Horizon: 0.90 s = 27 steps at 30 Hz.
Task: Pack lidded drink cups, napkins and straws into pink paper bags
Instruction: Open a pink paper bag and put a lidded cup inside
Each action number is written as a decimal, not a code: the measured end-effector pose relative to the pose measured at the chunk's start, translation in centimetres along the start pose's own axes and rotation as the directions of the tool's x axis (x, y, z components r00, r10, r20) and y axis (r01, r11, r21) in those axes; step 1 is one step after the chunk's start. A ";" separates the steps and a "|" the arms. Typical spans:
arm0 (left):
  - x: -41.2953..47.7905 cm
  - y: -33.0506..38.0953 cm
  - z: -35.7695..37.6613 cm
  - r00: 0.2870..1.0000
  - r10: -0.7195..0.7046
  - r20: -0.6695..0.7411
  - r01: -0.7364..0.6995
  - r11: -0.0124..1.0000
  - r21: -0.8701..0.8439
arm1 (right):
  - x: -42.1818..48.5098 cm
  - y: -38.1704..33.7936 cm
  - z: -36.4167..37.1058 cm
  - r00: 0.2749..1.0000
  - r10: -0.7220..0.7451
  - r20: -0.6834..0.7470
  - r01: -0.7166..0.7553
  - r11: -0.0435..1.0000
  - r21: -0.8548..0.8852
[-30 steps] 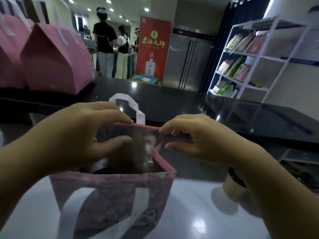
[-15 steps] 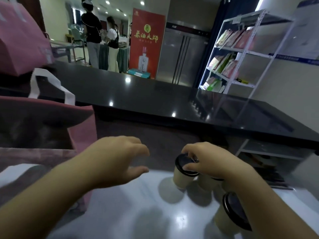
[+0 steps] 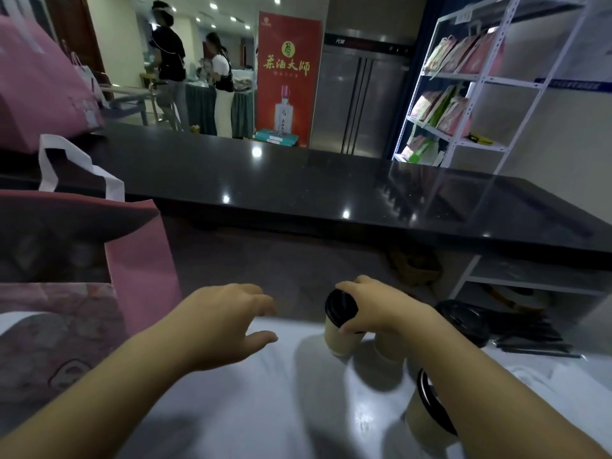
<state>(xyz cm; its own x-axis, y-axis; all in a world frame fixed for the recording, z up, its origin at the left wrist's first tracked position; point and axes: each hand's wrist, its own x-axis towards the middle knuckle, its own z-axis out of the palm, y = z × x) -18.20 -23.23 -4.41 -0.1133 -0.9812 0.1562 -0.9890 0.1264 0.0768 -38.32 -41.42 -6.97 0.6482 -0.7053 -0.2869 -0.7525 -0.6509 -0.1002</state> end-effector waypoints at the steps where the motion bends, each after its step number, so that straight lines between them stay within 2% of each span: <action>1: -0.1 -0.1 -0.3 1.000 -0.001 -0.014 0.001 1.000 0.004 | -0.1 -0.1 -0.1 0.999 -0.004 -0.037 0.004 1.000 -0.003; 6: -1.2 -0.6 -3.6 0.991 0.018 -0.131 -0.020 1.000 -0.009 | -1.6 -2.2 -2.2 0.944 -0.096 -0.317 0.115 0.992 0.042; 9: -2.2 -1.6 -6.6 0.976 0.019 -0.217 -0.026 0.999 -0.029 | -2.9 -4.5 -4.9 0.850 -0.187 -0.493 0.255 0.964 0.073; 12: -3.5 -3.5 -9.4 0.954 0.011 -0.299 -0.022 0.999 -0.032 | -3.9 -7.4 -7.9 0.753 -0.260 -0.604 0.376 0.924 0.072; 20: -8.8 -12.5 -13.3 0.902 -0.098 -0.420 0.085 0.995 -0.050 | -3.0 -18.0 -13.3 0.569 -0.351 -0.744 0.626 0.772 0.114; 23: -11.0 -16.5 -13.5 0.898 -0.155 -0.411 0.151 0.988 -0.043 | -1.5 -22.5 -13.9 0.547 -0.400 -0.735 0.673 0.732 0.103; 27: -13.4 -21.4 -12.9 0.906 -0.247 -0.343 0.245 0.968 -0.050 | 1.2 -27.8 -13.4 0.561 -0.460 -0.688 0.689 0.721 0.080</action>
<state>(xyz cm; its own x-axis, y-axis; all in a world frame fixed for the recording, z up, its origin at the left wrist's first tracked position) 5.70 -10.92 4.57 0.1744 -0.8705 0.4601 -0.9805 -0.1108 0.1621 -15.05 -27.91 8.28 0.7897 -0.2900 0.5406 -0.1051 -0.9322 -0.3464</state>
